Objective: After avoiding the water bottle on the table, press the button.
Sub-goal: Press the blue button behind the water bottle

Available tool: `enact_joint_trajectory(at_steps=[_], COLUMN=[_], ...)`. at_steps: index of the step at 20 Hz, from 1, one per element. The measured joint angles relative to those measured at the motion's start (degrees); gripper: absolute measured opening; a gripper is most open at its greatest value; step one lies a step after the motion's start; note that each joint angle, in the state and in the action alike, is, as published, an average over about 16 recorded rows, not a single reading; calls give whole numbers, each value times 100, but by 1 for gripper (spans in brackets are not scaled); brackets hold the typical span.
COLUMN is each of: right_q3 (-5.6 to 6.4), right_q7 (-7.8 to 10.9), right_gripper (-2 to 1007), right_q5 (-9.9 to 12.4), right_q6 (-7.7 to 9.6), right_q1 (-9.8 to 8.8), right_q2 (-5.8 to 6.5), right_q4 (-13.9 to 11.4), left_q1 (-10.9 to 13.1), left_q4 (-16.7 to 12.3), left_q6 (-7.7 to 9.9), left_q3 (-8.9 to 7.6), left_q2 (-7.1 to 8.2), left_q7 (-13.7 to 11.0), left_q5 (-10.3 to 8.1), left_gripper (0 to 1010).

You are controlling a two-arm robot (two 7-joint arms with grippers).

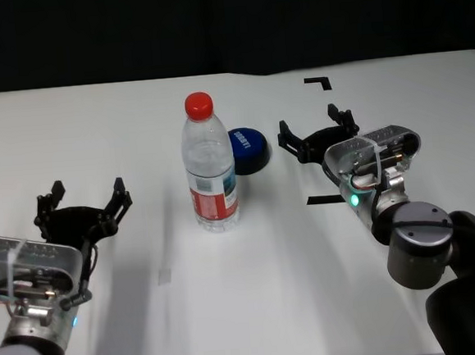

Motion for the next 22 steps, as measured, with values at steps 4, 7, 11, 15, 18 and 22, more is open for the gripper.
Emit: enact_joint_trajectory(at_steps=[4, 7, 11, 15, 18, 22], right_q3=[-19, -34, -57, -81, -99, -124], right_q7=[-3, -3, 0, 6, 13, 33], right_gripper=[1003, 1003, 1003, 1003, 1003, 1003], right_q5=[-34, -56, -84, -110, -125, -142], right_q6=[52, 88, 122, 139, 138, 118], right_q1=[65, 110, 167, 231, 284, 367], right_q2=[-17, -31, -50, -69, -83, -97], right_q4=[89, 152, 236, 329, 408, 528], left_q1=[0, 0, 0, 0, 0, 0], left_q4=[0, 0, 0, 0, 0, 0], left_q6=[0, 0, 0, 0, 0, 0], left_q3=[0, 0, 0, 0, 0, 0], left_q2=[0, 0, 0, 0, 0, 0], left_q7=[0, 0, 0, 0, 0, 0], left_q5=[0, 0, 0, 0, 0, 0], left_gripper=[1003, 1003, 1003, 1003, 1003, 1003])
